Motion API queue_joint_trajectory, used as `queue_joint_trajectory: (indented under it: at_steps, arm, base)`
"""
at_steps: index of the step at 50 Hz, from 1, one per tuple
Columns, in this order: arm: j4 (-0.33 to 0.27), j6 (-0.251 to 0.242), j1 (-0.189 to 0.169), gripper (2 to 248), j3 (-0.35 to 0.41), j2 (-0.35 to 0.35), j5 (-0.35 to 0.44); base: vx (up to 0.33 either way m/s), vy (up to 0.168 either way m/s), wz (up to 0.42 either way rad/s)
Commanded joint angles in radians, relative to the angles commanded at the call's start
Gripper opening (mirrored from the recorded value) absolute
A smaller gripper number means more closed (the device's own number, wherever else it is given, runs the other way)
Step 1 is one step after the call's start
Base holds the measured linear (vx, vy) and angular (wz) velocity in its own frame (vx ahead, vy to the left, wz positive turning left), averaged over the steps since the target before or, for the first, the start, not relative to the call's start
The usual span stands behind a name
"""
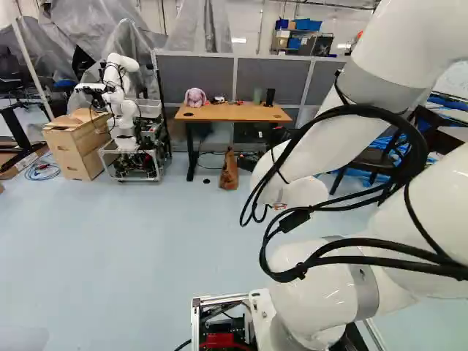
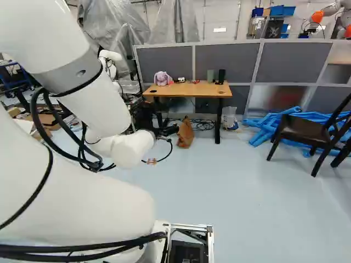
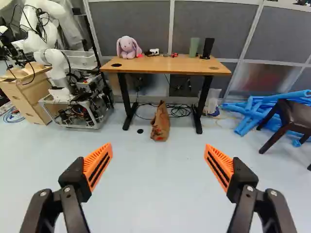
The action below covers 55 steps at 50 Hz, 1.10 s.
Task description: Pick up the bag on the ground and place it on the table
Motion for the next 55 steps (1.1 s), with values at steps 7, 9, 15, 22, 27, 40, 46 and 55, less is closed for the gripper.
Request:
queue_joint_trajectory:
  at_steps: [7,9,15,22,27,40,46,55]
  arm:
    - [0.000,0.000,0.000,247,0.000,0.000,0.000]
    - [0.000,0.000,0.000,247,0.000,0.000,0.000]
    - [0.000,0.000,0.000,247,0.000,0.000,0.000]
    - [0.000,0.000,0.000,247,0.000,0.000,0.000]
    - [0.000,0.000,0.000,247,0.000,0.000,0.000]
    - [0.000,0.000,0.000,247,0.000,0.000,0.000]
    - [0.000,0.000,0.000,247,0.000,0.000,0.000]
    - [0.000,0.000,0.000,247,0.000,0.000,0.000]
  base:
    - [0.300,0.002,-0.025]
    - [0.313,0.001,-0.029]
    - [0.301,0.004,-0.025]
    - [0.300,-0.003,-0.028]
    - [0.311,0.008,-0.027]
    - [0.300,0.001,-0.029]
    - [0.311,0.003,-0.028]
    - [0.299,0.002,-0.027]
